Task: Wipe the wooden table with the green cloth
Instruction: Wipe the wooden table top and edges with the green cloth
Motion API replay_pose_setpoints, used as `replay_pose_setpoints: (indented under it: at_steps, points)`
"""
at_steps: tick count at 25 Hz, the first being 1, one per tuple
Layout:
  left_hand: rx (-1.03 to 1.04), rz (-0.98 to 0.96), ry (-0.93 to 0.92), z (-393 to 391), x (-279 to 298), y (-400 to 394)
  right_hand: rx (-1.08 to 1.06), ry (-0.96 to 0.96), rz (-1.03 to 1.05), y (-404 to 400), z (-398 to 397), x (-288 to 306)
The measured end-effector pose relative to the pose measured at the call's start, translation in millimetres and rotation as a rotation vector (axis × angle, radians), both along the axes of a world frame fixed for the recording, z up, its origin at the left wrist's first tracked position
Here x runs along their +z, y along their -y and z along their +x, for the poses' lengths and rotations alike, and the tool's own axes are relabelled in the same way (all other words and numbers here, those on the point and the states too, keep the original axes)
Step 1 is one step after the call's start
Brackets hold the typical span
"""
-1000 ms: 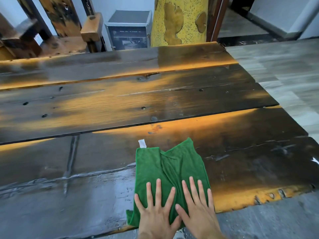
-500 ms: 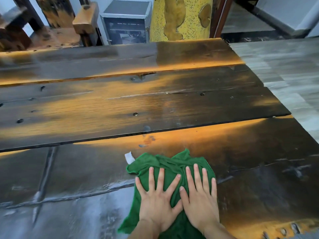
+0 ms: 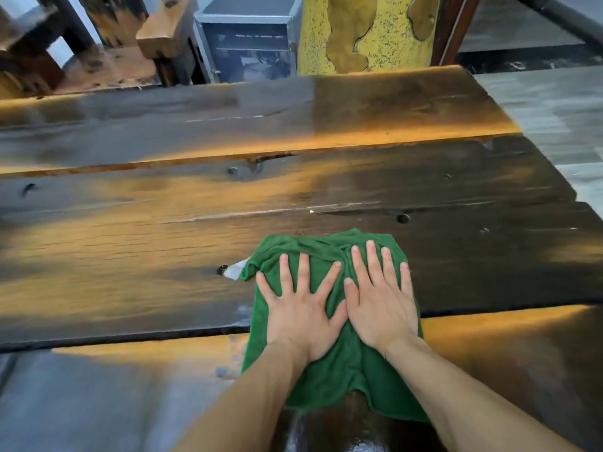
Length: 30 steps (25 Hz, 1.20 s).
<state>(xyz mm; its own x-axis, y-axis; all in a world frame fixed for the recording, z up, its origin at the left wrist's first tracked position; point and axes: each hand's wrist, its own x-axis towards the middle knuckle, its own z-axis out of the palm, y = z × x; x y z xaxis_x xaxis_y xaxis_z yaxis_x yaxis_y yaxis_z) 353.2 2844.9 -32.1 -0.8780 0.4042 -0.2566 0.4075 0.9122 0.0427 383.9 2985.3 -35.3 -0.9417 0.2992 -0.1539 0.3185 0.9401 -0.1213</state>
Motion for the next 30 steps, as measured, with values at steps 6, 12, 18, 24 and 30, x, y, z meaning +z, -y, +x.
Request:
replay_pose_setpoints:
  at_steps: [6,12,18,24,30]
  points:
    - [0.036,0.012,-0.034,-103.8,-6.6,-46.5,0.051,-0.010,-0.004,-50.5,-108.8,-5.0]
    - [0.064,0.031,-0.080,-208.6,-10.0,-87.1,0.085,-0.053,0.002,-95.2,-213.8,-9.9]
    - [0.084,0.053,-0.108,-296.2,-10.7,-110.6,0.092,-0.073,0.003,-124.6,-302.5,-13.3]
    - [0.124,0.055,-0.089,-386.0,-9.5,-137.6,0.081,-0.075,-0.021,-150.6,-397.6,-14.2]
    - [0.159,0.066,-0.105,-464.9,-7.6,-161.4,0.100,-0.106,0.003,-173.6,-484.8,-15.4]
